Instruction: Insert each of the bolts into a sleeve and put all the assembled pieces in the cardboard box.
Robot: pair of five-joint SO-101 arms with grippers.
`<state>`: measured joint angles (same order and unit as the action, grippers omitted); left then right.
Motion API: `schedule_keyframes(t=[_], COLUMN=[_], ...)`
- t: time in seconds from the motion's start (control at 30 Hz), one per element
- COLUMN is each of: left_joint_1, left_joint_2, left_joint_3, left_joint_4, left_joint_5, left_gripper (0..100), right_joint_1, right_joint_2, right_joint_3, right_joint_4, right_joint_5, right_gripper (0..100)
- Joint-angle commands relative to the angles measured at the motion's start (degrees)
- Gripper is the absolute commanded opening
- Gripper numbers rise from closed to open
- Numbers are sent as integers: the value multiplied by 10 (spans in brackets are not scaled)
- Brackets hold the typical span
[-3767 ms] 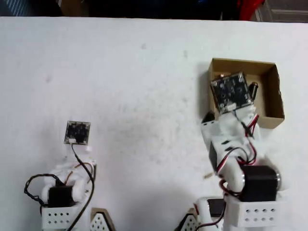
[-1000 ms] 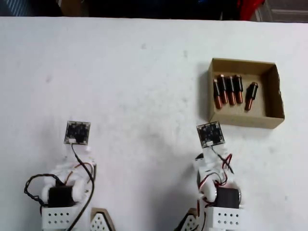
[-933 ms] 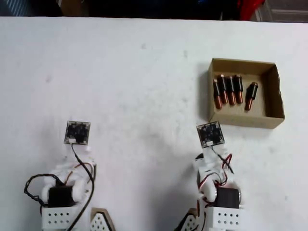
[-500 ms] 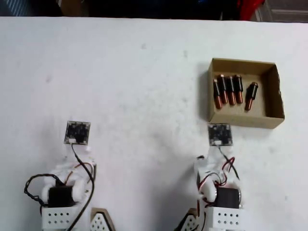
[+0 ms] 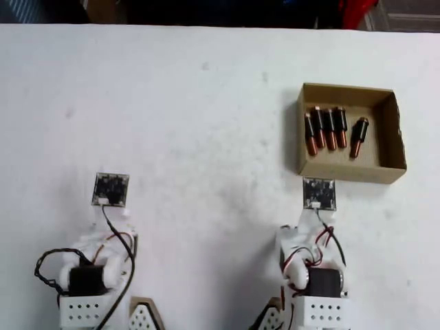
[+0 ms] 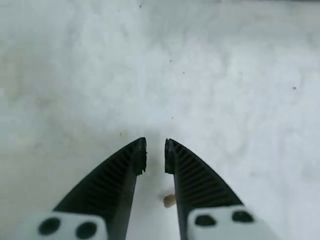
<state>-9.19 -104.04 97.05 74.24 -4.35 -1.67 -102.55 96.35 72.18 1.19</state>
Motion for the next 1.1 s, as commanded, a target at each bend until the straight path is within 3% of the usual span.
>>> schedule_keyframes(t=[0.0,1.07], left_joint_1=[6,6], left_joint_2=[-4,-4], left_joint_3=[-1,-1], left_joint_4=[-5,-5], left_joint_5=[-6,-6], left_gripper=[24,24], right_joint_1=[-35,-40], right_joint_2=[-3,-5], right_joint_3=[5,5], right_joint_4=[2,3], right_joint_5=[-8,-7], right_gripper=[46,24])
